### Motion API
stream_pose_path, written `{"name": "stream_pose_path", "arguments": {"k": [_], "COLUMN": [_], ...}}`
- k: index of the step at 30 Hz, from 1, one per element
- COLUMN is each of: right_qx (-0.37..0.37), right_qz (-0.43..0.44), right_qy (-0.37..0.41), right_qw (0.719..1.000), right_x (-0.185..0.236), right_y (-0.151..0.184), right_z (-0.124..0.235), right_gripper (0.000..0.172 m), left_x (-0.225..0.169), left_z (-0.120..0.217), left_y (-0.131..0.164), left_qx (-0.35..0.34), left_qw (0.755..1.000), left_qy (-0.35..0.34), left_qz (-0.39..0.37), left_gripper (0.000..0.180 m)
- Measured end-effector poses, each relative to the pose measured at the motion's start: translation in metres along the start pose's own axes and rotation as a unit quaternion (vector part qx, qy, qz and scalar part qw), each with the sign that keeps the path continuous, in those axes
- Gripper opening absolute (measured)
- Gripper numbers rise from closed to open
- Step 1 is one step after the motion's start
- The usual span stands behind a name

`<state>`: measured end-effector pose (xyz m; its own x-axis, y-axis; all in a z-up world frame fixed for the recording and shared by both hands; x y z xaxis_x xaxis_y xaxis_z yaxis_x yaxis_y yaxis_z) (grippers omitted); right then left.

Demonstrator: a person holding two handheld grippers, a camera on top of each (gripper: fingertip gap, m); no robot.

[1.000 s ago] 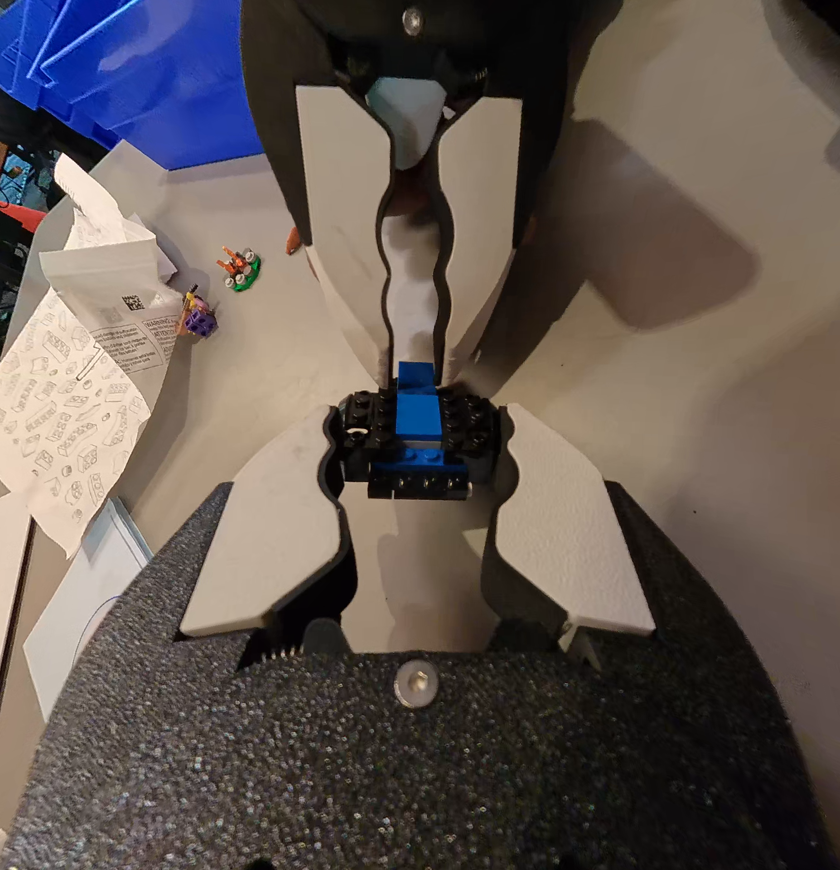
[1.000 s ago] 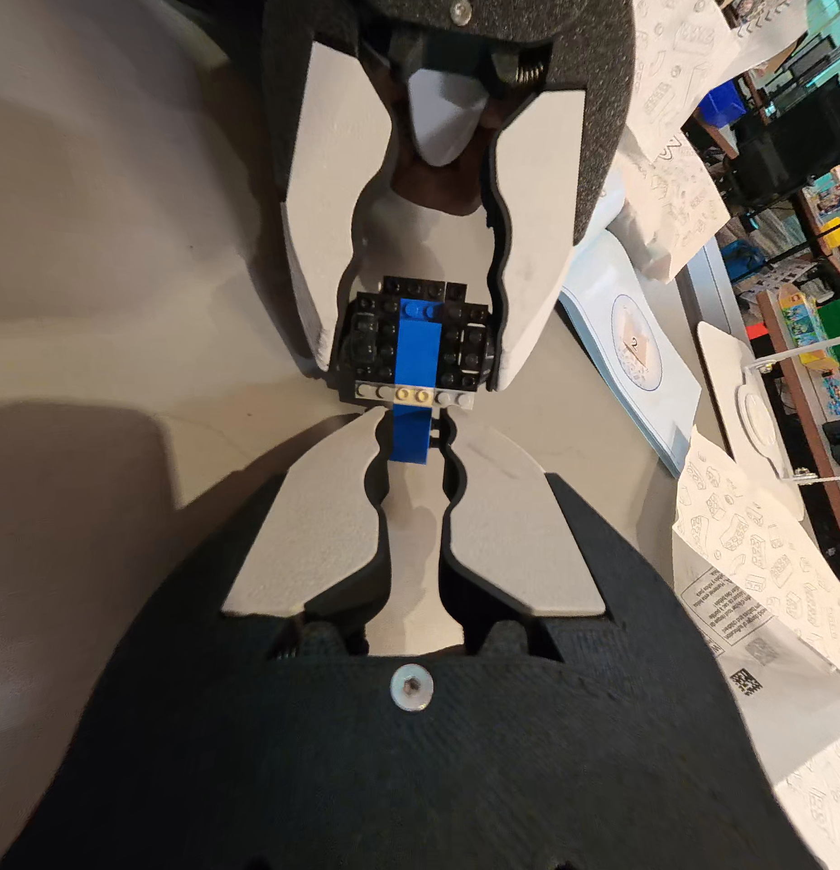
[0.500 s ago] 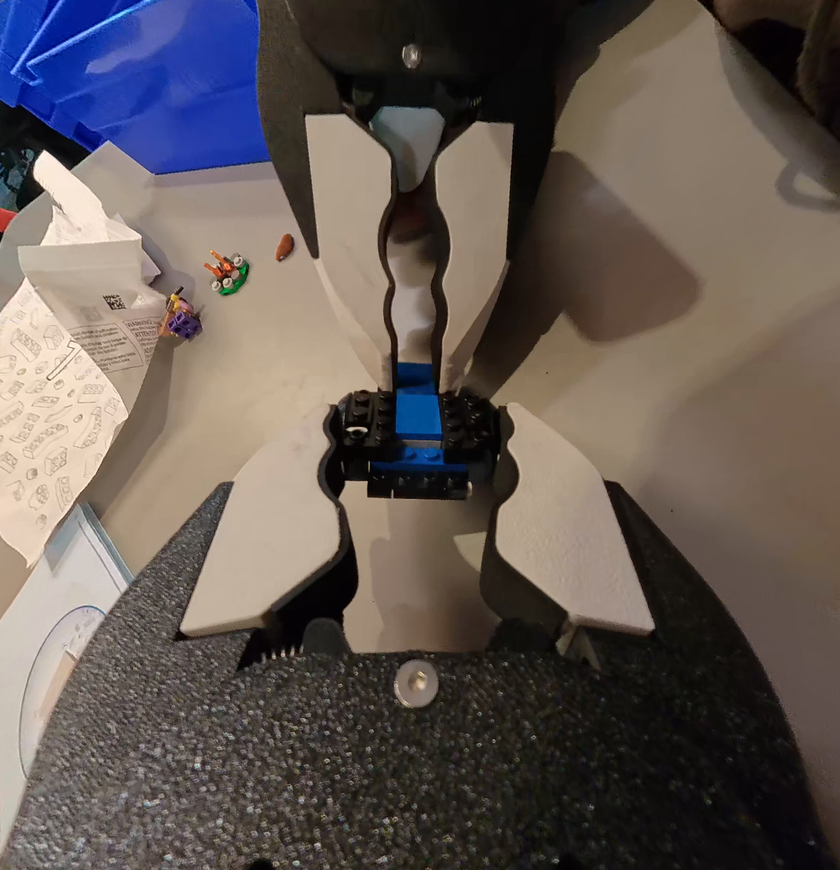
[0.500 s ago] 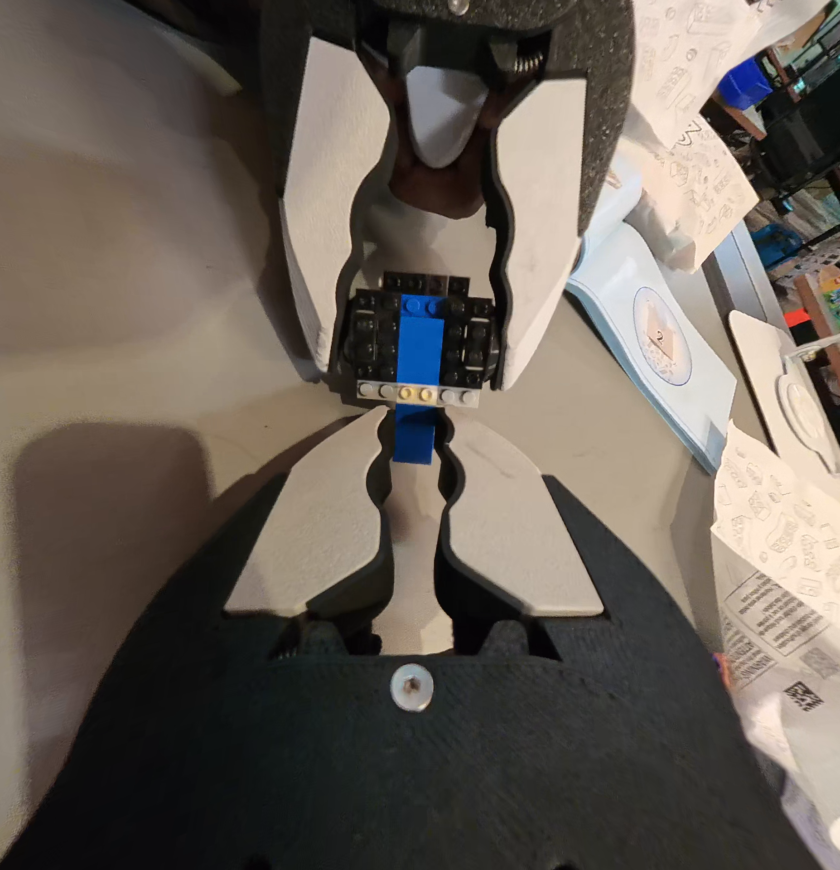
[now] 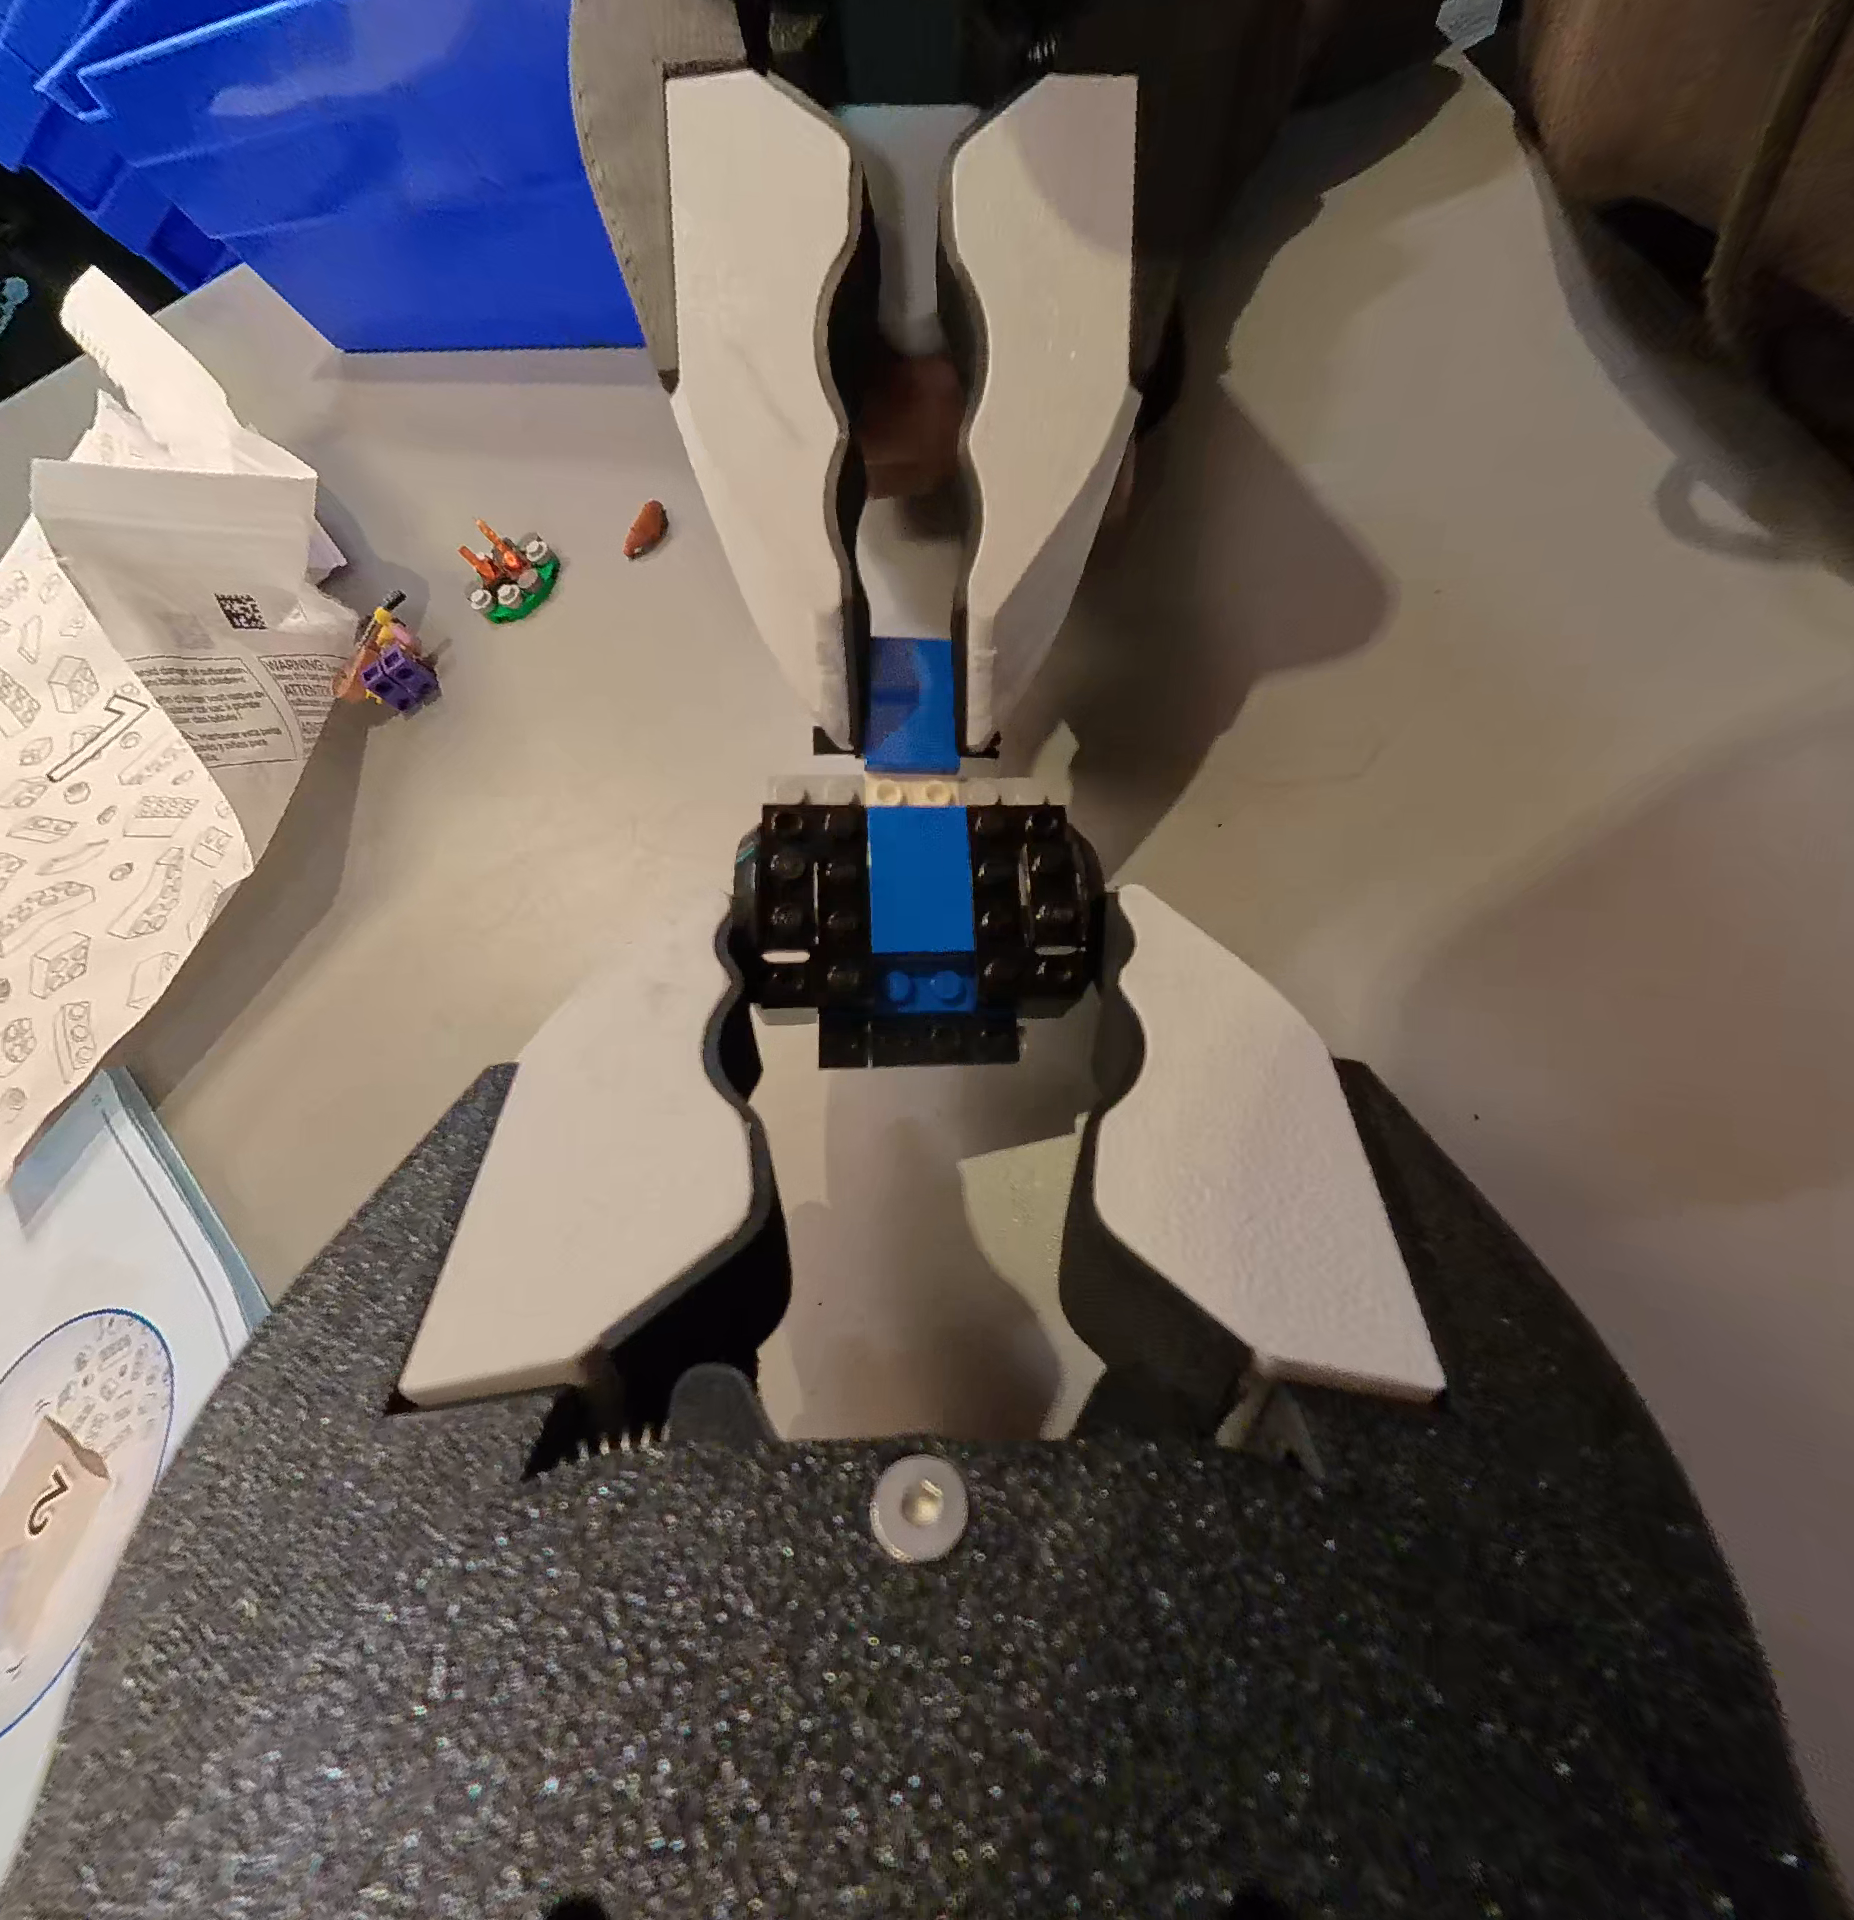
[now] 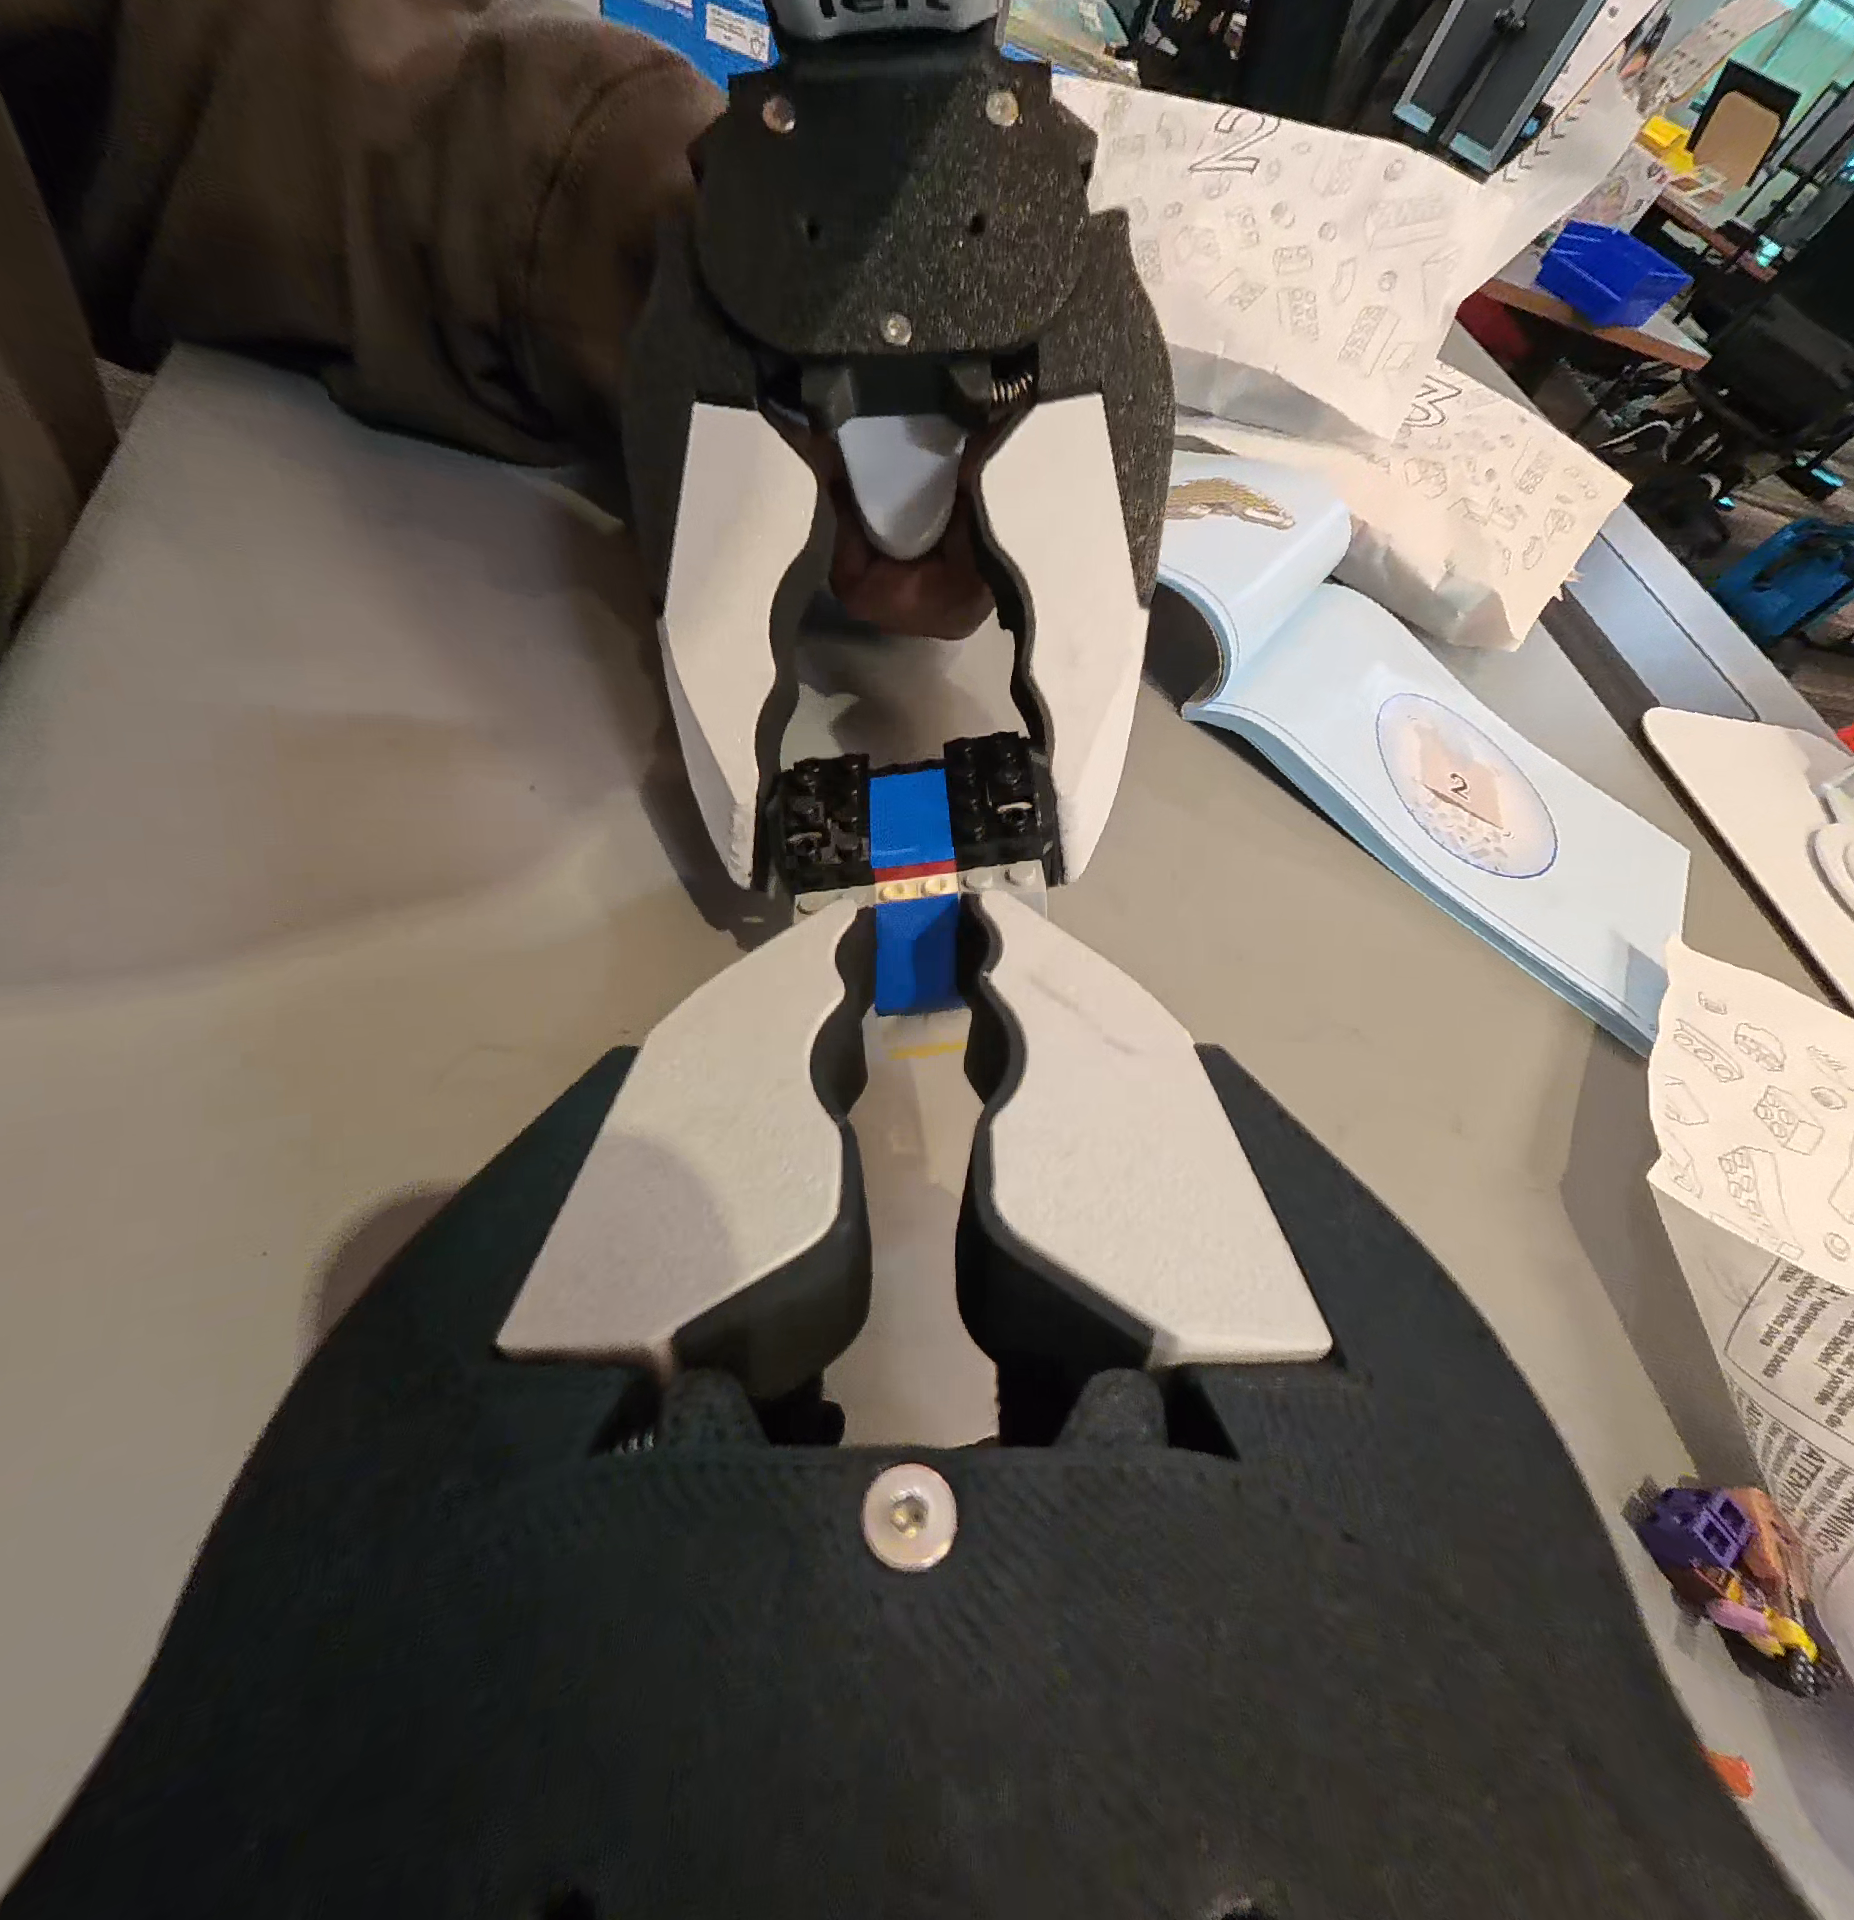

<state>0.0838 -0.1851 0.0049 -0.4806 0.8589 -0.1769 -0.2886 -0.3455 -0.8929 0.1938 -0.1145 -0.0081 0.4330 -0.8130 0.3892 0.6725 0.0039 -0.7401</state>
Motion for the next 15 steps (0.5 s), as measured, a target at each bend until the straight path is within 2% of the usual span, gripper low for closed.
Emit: {"name": "stream_pose_path", "arguments": {"k": [5,8,11,15], "right_qx": [0.008,0.013,0.012,0.027], "right_qz": [0.043,0.041,-0.002,-0.103], "right_qy": [0.018,0.017,-0.004,-0.044], "right_qw": [0.999,0.999,1.0,0.993], "right_x": [0.002,0.001,-0.005,-0.016], "right_y": [0.003,0.004,0.004,0.005], "right_z": [-0.002,-0.002,0.001,0.002], "right_gripper": [0.015,0.017,0.025,0.041], "left_x": [-0.001,-0.002,-0.004,-0.006], "left_z": [-0.001,-0.002,-0.002,-0.003], "left_y": [0.001,0.0,0.0,-0.002], "left_qx": [0.005,0.016,0.029,0.032], "left_qw": [1.0,0.999,0.997,0.993], "left_qy": [-0.008,-0.019,-0.029,-0.047], "left_qz": [-0.015,-0.04,-0.063,-0.107], "left_gripper": [0.062,0.062,0.062,0.062]}}
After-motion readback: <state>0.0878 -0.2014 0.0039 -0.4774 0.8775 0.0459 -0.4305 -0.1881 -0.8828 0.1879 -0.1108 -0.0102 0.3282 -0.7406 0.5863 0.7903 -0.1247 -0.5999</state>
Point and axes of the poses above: each gripper's, where its closed fingertips meet, z back along the fingers, y out of its underside, x = y × z across the jaws, the point moved 7 cm from there along z, back along the fingers, and after that the axes turned 7 degrees about -z, right-handed, at the moved point
